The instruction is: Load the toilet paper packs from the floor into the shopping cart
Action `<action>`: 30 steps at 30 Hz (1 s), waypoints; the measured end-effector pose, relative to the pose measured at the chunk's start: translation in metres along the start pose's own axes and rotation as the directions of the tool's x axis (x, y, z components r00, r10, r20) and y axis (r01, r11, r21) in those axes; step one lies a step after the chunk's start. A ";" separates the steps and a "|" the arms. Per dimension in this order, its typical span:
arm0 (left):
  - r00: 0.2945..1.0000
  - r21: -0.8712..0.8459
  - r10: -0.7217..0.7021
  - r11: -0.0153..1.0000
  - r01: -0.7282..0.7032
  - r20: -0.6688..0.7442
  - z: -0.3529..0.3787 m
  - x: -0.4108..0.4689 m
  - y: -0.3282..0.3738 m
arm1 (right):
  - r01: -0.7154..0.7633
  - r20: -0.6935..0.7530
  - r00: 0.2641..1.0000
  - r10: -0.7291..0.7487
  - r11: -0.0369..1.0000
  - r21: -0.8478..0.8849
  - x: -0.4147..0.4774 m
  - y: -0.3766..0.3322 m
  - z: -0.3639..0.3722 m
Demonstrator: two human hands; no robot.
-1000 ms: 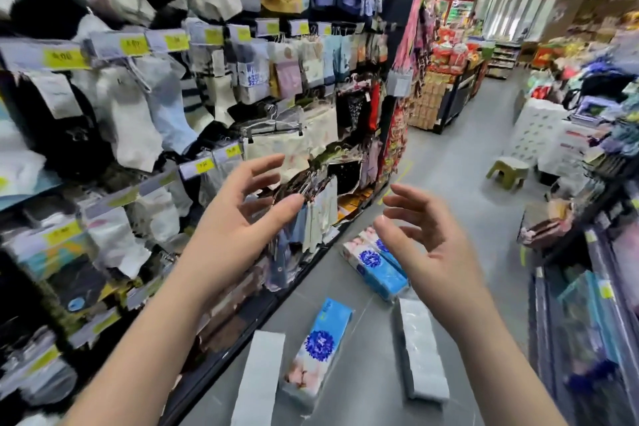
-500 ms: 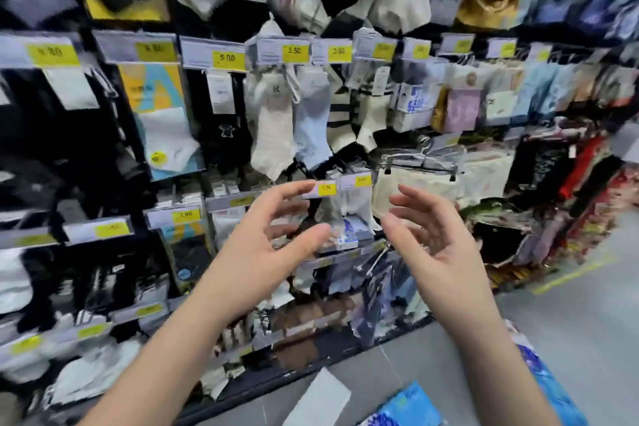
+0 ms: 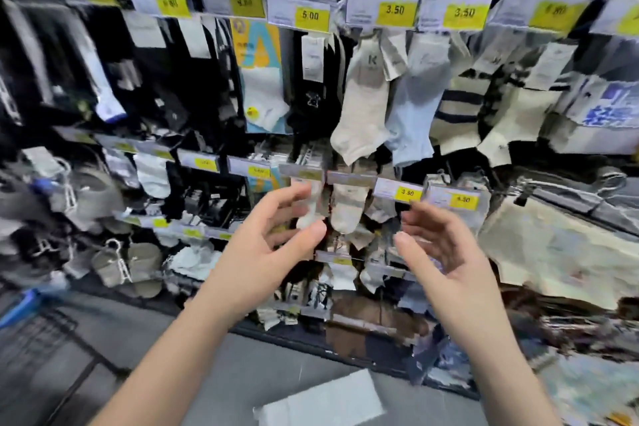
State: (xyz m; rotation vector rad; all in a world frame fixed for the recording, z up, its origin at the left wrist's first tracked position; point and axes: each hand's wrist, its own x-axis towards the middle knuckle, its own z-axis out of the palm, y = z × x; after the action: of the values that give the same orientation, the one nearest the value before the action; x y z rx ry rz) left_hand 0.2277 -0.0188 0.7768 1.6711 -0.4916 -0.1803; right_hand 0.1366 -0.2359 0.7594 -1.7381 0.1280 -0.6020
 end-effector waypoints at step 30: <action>0.783 -0.177 -0.528 0.849 0.498 -0.329 -0.041 -0.062 -0.376 | -0.469 0.285 0.826 0.486 0.874 -0.131 -0.049 0.350 0.136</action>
State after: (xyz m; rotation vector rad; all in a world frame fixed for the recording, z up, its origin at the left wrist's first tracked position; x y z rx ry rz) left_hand 0.2687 0.0766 0.4074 1.6769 0.2682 -0.2752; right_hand 0.2376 -0.1886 0.3973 -1.7425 0.3509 0.0491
